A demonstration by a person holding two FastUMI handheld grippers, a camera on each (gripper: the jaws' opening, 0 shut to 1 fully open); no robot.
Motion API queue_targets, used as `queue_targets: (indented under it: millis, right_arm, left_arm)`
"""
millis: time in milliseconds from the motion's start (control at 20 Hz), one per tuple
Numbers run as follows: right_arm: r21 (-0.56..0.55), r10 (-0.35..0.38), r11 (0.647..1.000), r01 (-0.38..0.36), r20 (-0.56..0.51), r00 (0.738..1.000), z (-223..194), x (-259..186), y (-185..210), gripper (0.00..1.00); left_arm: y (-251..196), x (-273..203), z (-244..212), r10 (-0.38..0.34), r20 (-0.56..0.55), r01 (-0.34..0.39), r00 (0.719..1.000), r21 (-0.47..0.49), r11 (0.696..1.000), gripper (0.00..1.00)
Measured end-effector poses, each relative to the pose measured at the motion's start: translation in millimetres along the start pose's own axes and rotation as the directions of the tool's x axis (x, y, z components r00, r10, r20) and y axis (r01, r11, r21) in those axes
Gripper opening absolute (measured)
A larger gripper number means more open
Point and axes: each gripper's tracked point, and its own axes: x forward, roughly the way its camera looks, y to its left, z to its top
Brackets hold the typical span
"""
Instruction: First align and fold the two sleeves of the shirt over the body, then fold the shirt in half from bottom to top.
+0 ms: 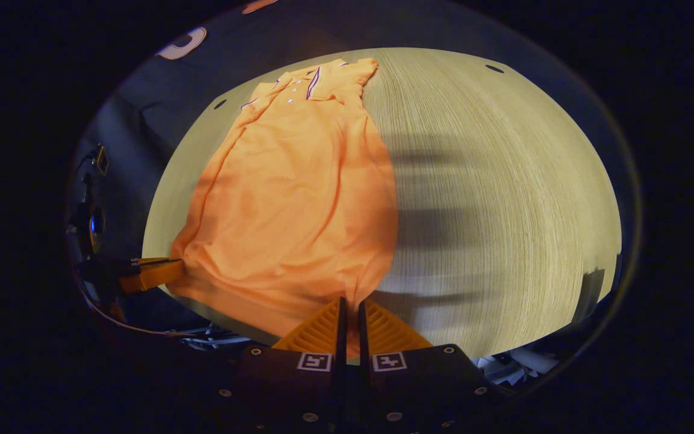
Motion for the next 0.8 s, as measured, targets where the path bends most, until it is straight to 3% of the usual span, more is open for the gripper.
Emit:
queue_targets:
  millis: [350,500,650,700,750,800]
  right_arm:
    - [-0.028,-0.017,0.999,0.019,0.052,0.998,46.6,-14.2,-7.4,0.09]
    - [-0.11,-0.122,0.987,0.119,-0.019,0.992,25.7,-4.9,-37.8,0.09]
    - [-0.081,-0.098,0.992,0.094,-0.053,0.994,-4.7,-4.6,-35.1,0.09]
    - [-0.054,-0.096,0.994,0.092,-0.067,0.993,-16.3,0.4,-33.6,0.16]
    - [-0.04,-0.104,0.994,0.101,-0.086,0.991,-27.2,3.4,-34.4,0.46]
    - [-0.037,-0.111,0.994,0.107,-0.11,0.988,-37.2,2.1,-34.7,0.61]
  left_arm:
    - [-3.2,-18.2,47.6,0.02,0.072,-0.019,0.997,-0.014,1.0,0.01]
    - [-2.9,-13.5,41.9,0.028,0.048,-0.027,0.998,-0.024,0.999,0.01]
    - [5.9,-10.0,28.9,0.047,0.029,-0.046,0.998,-0.041,0.998,0.01]
    - [7.1,-9.1,27.4,0.047,0.026,-0.046,0.999,-0.046,0.998,0.01]
    - [7.8,-8.8,25.5,0.049,0.023,-0.048,0.999,-0.046,0.998,0.01]
    - [9.0,-8.1,24.8,0.049,0.021,-0.048,0.999,-0.046,0.998,0.01]
